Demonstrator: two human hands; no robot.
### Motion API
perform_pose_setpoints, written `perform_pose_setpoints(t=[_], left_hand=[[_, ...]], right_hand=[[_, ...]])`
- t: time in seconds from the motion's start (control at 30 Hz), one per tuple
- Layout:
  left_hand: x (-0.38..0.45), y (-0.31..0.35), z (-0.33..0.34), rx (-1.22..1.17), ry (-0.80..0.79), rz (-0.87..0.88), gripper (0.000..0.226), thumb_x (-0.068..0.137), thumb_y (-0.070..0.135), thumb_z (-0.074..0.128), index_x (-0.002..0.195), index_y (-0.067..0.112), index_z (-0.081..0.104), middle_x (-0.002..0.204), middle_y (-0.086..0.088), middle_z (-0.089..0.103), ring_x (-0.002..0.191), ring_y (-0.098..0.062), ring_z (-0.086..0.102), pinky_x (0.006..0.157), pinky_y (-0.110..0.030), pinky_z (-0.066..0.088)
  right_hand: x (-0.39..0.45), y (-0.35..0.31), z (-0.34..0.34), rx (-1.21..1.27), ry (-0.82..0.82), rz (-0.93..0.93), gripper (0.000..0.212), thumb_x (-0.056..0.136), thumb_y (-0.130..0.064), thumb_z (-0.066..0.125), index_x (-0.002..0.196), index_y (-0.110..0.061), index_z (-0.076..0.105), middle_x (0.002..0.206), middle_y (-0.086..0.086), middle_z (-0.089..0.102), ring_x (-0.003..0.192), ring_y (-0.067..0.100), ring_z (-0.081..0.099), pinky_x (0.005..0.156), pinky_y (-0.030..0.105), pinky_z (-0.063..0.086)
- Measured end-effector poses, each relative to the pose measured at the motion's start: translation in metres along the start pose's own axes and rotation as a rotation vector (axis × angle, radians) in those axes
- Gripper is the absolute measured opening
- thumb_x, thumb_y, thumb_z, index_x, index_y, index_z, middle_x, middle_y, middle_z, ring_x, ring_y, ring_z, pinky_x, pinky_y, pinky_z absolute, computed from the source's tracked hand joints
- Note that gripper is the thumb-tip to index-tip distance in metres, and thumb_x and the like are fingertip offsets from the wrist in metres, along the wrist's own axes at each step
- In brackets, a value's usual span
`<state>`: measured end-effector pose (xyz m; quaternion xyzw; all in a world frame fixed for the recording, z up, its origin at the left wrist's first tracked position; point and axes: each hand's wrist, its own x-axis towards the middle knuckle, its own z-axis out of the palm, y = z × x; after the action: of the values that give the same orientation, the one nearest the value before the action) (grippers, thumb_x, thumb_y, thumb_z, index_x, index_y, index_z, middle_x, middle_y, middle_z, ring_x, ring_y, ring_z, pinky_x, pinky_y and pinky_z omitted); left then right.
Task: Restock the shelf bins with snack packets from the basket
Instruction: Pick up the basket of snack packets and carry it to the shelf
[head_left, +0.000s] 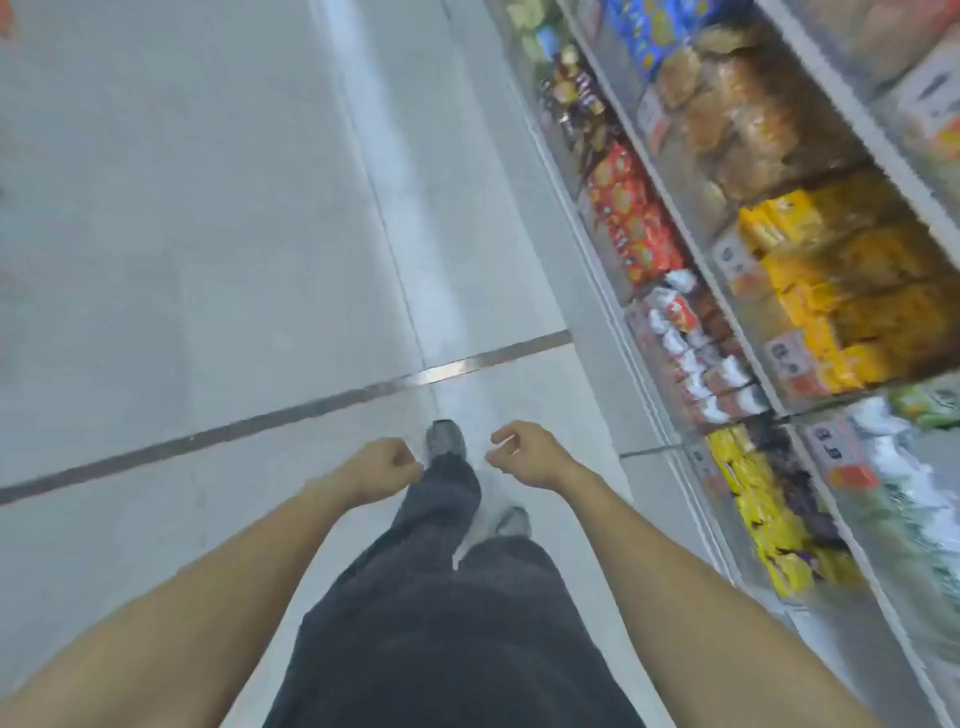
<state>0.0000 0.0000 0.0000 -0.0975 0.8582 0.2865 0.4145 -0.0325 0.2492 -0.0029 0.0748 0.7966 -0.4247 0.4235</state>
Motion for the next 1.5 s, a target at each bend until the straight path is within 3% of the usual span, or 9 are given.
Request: perform_pose_setpoints(t=[0.13, 0.37, 0.63, 0.73, 0.97, 1.17, 1.3, 1.43, 1.5], left_hand=[[-0.053, -0.091, 0.012, -0.205, 0.068, -0.211, 0.031, 0.088, 0.046, 0.059, 0.106, 0.021, 0.058, 0.1, 0.005, 0.062, 0.088, -0.01, 0.058, 0.072, -0.028, 0.044], [-0.107, -0.203, 0.013, -0.619, 0.251, -0.368, 0.024, 0.091, 0.038, 0.061, 0.1, 0.015, 0.061, 0.092, 0.004, 0.065, 0.083, -0.013, 0.063, 0.067, -0.025, 0.045], [-0.156, -0.353, -0.03, -0.966, 0.446, -0.515, 0.022, 0.096, 0.033, 0.056, 0.108, 0.015, 0.061, 0.102, 0.0, 0.064, 0.1, -0.02, 0.062, 0.089, -0.032, 0.047], [-0.183, -0.403, -0.05, -1.049, 0.51, -0.573, 0.021, 0.095, 0.034, 0.056, 0.104, 0.015, 0.061, 0.099, 0.001, 0.063, 0.097, -0.02, 0.062, 0.087, -0.031, 0.046], [-0.198, -0.508, -0.088, -1.293, 0.607, -0.637, 0.016, 0.091, 0.036, 0.059, 0.089, 0.021, 0.062, 0.095, -0.001, 0.067, 0.081, -0.021, 0.068, 0.078, -0.032, 0.049], [-0.191, -0.609, -0.145, -1.399, 0.581, -0.721, 0.017, 0.093, 0.035, 0.06, 0.092, 0.018, 0.061, 0.097, -0.005, 0.069, 0.084, -0.022, 0.07, 0.087, -0.037, 0.053], [-0.205, -0.684, -0.203, -1.421, 0.586, -0.818, 0.017, 0.095, 0.031, 0.058, 0.095, 0.015, 0.061, 0.098, -0.007, 0.069, 0.087, -0.025, 0.069, 0.089, -0.038, 0.054], [-0.226, -0.767, -0.272, -1.44, 0.695, -0.9, 0.014, 0.095, 0.031, 0.059, 0.095, 0.017, 0.062, 0.097, -0.004, 0.069, 0.088, -0.022, 0.067, 0.088, -0.035, 0.053], [-0.233, -0.808, -0.299, -1.465, 0.755, -0.924, 0.013, 0.095, 0.028, 0.059, 0.094, 0.016, 0.063, 0.095, -0.002, 0.069, 0.085, -0.019, 0.066, 0.079, -0.031, 0.051]], right_hand=[[0.018, -0.037, 0.064, -0.138, -0.194, -0.031, 0.03, 0.088, -0.031, 0.069, 0.114, -0.019, 0.06, 0.103, 0.0, 0.067, 0.097, 0.018, 0.066, 0.075, 0.024, 0.049], [0.06, -0.117, 0.168, -0.507, -0.336, -0.09, 0.025, 0.087, -0.033, 0.07, 0.106, -0.02, 0.061, 0.107, 0.005, 0.068, 0.098, 0.022, 0.067, 0.079, 0.028, 0.052], [0.108, -0.266, 0.354, -0.819, -0.512, -0.195, 0.027, 0.089, -0.029, 0.068, 0.111, -0.013, 0.064, 0.101, 0.007, 0.069, 0.079, 0.016, 0.062, 0.065, 0.02, 0.049], [0.113, -0.328, 0.42, -0.841, -0.558, -0.262, 0.026, 0.091, -0.024, 0.068, 0.112, -0.009, 0.063, 0.098, 0.005, 0.067, 0.069, 0.011, 0.062, 0.053, 0.013, 0.043], [0.149, -0.429, 0.548, -0.974, -0.667, -0.32, 0.024, 0.09, -0.021, 0.067, 0.11, -0.007, 0.063, 0.091, 0.003, 0.065, 0.071, 0.015, 0.062, 0.056, 0.015, 0.045], [0.209, -0.518, 0.663, -1.147, -0.772, -0.386, 0.028, 0.091, -0.022, 0.064, 0.1, 0.005, 0.067, 0.076, 0.001, 0.061, 0.079, 0.017, 0.057, 0.077, 0.028, 0.048], [0.247, -0.596, 0.747, -1.197, -0.822, -0.382, 0.015, 0.088, -0.026, 0.067, 0.1, -0.017, 0.066, 0.096, -0.003, 0.066, 0.097, 0.022, 0.065, 0.093, 0.031, 0.051], [0.269, -0.676, 0.841, -1.284, -0.863, -0.436, 0.014, 0.09, -0.024, 0.066, 0.101, -0.016, 0.064, 0.103, 0.001, 0.065, 0.09, 0.018, 0.063, 0.073, 0.022, 0.048], [0.276, -0.71, 0.891, -1.324, -0.87, -0.47, 0.022, 0.091, -0.023, 0.065, 0.109, -0.012, 0.066, 0.109, 0.002, 0.066, 0.096, 0.018, 0.063, 0.077, 0.023, 0.049]])
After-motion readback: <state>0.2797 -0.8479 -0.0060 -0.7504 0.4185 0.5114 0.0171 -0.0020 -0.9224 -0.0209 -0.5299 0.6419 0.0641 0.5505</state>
